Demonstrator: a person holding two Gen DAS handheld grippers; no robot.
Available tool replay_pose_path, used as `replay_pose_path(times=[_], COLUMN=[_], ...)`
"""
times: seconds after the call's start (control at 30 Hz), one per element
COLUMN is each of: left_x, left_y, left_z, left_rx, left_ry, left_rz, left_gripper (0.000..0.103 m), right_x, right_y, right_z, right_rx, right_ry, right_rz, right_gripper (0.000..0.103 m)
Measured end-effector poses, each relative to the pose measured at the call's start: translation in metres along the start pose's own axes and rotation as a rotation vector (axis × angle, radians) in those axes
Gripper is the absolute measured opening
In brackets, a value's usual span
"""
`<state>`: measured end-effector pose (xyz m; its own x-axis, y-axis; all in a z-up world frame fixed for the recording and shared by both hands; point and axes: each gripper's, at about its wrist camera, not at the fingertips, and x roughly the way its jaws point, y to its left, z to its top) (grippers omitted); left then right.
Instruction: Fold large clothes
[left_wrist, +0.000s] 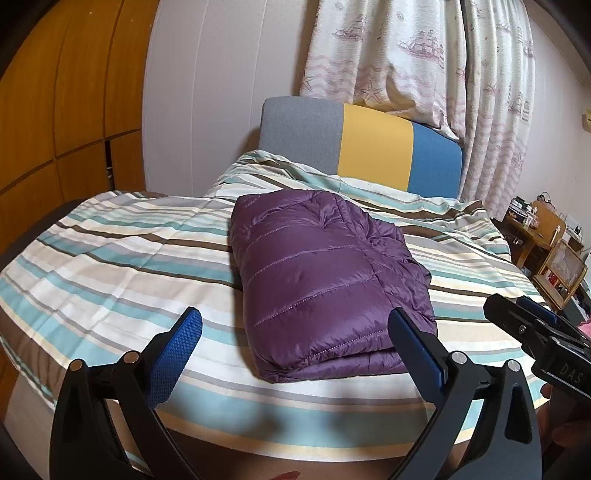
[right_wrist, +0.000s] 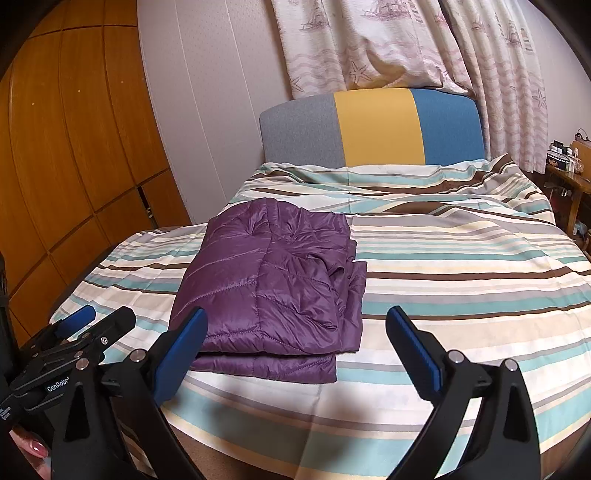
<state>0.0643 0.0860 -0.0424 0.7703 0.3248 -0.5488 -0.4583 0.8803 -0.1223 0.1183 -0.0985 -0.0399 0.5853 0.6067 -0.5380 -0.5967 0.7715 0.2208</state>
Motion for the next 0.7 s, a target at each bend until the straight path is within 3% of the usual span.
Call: replay_pose_path(times=[0.37, 0.7], left_x=[0.0011, 0.001], left_y=[-0.0027, 0.0058], left_z=[-0.0029, -0.0041], left_rx=[0.013, -0.06], left_ry=[0.006, 0.015], left_rz=[-0.001, -0.062], left_gripper=[0.1, 0.1], right_x=[0.0004, 0.0027], right_y=[-0.0006, -0.0015], right_z=[0.0, -0.0017], right_rx=[0.001, 0.004], right_ry=[0.0, 0.007], right_rz=[0.0, -0.002], right_gripper=[0.097, 0.098])
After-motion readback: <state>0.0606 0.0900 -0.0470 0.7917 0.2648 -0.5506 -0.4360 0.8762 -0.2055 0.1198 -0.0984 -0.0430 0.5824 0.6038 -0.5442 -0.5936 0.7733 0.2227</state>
